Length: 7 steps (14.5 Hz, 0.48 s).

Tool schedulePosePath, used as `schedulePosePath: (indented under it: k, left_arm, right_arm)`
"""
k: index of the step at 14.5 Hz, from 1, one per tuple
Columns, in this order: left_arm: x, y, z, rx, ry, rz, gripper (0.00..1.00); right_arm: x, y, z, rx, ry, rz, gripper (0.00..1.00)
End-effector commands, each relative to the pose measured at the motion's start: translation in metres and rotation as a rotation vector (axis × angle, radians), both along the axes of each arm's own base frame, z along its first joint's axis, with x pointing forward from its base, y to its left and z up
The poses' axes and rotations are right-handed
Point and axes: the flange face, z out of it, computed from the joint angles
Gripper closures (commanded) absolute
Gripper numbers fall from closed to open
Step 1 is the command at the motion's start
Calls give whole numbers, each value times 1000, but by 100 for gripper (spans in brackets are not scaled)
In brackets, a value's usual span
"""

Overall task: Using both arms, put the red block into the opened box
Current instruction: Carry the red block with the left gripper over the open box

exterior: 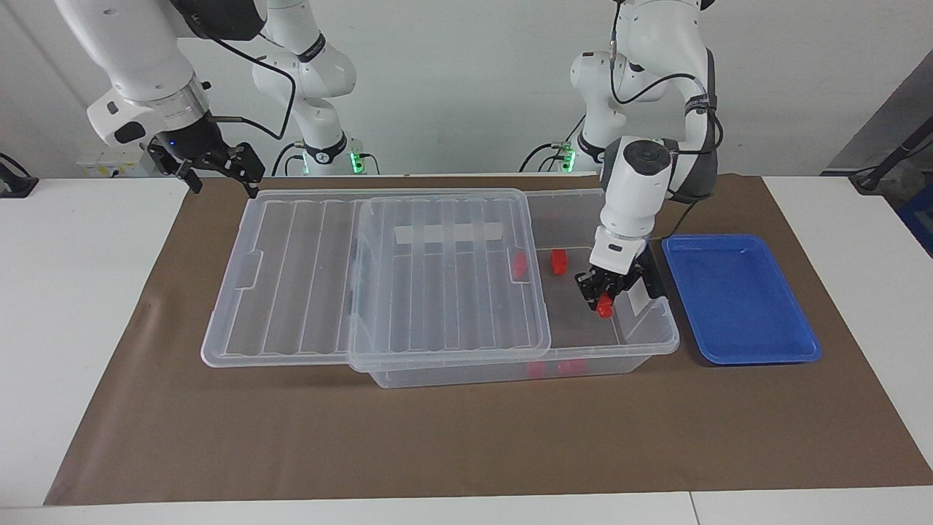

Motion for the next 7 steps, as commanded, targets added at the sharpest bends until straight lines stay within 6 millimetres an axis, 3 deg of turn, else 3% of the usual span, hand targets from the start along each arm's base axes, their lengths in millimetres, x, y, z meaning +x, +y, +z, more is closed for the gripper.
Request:
schedulePosePath:
  k: [1, 3, 7]
  left_arm:
    - [-2, -19, -20, 24, -37, 18, 100]
    - [-4, -31, -33, 43, -38, 10, 100]
    - [-3, -32, -51, 50, -42, -6, 100]
  right_arm:
    - [-6, -2, 0, 11, -11, -17, 0]
    - [-6, -2, 0, 11, -11, -17, 0]
    - [-6, -2, 0, 11, -11, -17, 0]
